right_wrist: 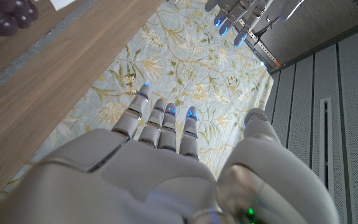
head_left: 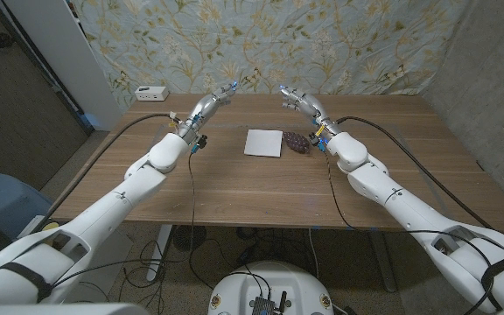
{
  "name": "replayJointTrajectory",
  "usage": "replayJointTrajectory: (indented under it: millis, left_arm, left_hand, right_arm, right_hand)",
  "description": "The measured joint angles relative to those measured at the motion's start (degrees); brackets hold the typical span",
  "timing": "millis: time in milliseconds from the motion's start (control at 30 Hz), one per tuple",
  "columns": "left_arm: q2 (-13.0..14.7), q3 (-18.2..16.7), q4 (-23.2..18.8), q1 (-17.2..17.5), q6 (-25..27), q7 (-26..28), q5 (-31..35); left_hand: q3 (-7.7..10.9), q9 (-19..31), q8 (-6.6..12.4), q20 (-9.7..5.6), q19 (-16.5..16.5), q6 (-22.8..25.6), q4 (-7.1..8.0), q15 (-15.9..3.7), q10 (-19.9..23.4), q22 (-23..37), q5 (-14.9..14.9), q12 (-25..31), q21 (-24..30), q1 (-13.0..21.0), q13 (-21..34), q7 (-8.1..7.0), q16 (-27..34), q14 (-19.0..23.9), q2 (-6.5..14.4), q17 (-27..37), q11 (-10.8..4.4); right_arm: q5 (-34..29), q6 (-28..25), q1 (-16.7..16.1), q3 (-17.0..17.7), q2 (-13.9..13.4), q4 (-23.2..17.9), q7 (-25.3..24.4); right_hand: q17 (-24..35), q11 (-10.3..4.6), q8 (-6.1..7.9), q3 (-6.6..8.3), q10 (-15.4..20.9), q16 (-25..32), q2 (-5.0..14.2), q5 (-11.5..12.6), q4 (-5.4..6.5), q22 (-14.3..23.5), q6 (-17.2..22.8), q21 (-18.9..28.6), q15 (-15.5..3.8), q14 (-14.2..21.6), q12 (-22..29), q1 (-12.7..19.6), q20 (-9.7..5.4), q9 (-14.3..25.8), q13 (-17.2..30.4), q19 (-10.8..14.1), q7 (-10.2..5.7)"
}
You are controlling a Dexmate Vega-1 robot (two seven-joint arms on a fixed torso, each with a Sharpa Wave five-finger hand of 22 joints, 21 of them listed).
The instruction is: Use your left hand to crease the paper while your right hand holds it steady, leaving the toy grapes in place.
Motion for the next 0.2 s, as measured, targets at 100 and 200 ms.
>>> replayJointTrajectory:
  millis: [100, 200]
  left_arm:
    - [0.0, 0.0, 0.0, 0.0, -0.8, -0.5, -1.3]
    - [0.0, 0.0, 0.0, 0.0, -1.3, -1.0, -2.6]
  left_hand:
    - [0.0, 0.0, 0.0, -0.16, 0.2, 0.6, 0.0, -0.37, 0.5, 0.0, 0.0, 0.0, 0.0, 0.0, 0.0, 0.94, 0.0, 0.4, 0.0, -0.1, 0.08]
    - [0.25, 0.0, 0.0, -0.47, 0.5, 0.6, -0.24, -0.37, 0.5, 0.0, 0.0, 0.4, 0.0, 0.4, 0.0, 0.97, 0.0, 0.4, 0.4, -0.1, 0.08]
  right_arm:
    - [0.0, 0.0, -0.8, 0.6, 0.0, -0.9, 0.0]
    - [0.0, 0.0, -1.8, 1.1, -0.2, -1.9, 0.0]
  right_hand:
    - [0.0, 0.2, 0.0, 0.0, 0.2, 0.0, 0.0, 0.0, 0.0, 0.0, 0.2, 0.0, 0.18, 0.2, 0.0, 0.0, 0.0, 0.0, 0.0, 0.0, 0.18]
    - [0.0, 0.2, 0.0, 0.0, 0.2, 0.0, 0.0, 0.0, 0.0, 0.0, 0.2, 0.0, 0.18, 0.2, 0.0, 0.0, -0.31, 0.0, 0.0, 0.3, 0.18]
